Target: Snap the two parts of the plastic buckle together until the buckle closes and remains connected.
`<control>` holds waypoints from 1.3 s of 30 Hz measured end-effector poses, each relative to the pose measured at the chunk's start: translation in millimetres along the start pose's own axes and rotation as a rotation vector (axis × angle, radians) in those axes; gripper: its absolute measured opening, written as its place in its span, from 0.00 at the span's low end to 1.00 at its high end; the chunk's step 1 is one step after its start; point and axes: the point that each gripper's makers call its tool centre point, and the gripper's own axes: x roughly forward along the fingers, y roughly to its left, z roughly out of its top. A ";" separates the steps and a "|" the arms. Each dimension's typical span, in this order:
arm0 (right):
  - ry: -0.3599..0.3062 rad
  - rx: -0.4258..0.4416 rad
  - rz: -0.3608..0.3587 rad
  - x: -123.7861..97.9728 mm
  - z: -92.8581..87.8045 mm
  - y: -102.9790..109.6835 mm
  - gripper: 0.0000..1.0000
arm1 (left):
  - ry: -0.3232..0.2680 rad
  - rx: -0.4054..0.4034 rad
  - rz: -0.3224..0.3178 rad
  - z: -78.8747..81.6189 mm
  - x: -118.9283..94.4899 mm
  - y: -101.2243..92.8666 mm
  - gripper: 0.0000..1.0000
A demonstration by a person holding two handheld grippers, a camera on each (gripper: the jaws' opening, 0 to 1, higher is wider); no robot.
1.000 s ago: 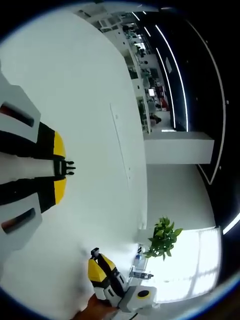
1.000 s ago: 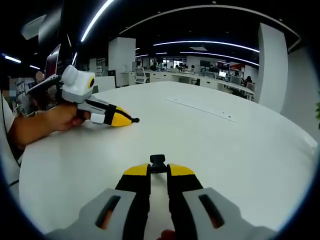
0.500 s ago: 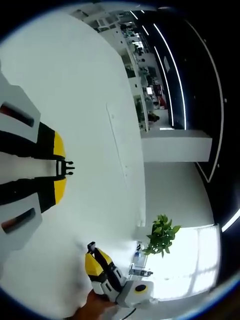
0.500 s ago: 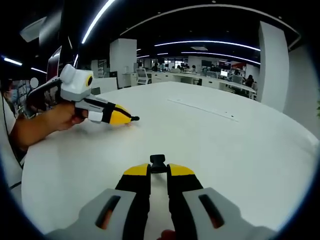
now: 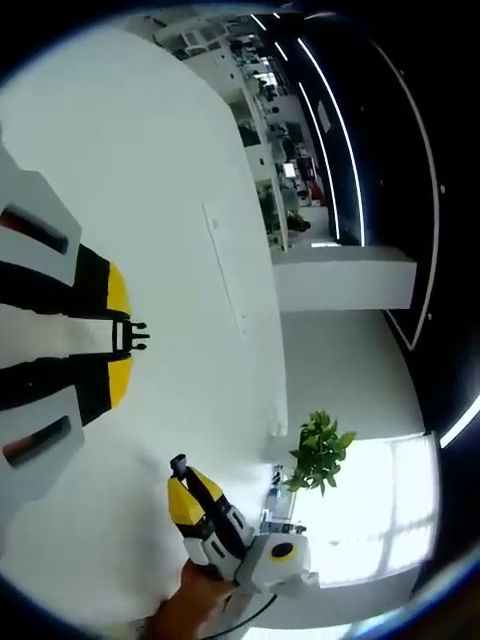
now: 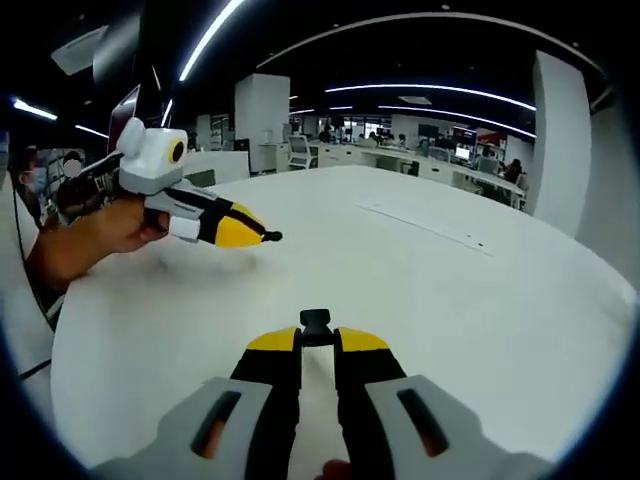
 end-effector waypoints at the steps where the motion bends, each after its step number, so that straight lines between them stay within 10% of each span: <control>1: -0.002 0.000 0.003 -0.6 2.1 0.2 0.13 | -0.001 0.004 -0.005 0.0 -1.4 -1.2 0.12; 39: 0.015 0.009 0.084 -17.0 -17.5 21.2 0.13 | -0.054 0.088 -0.182 7.0 -47.0 -29.1 0.12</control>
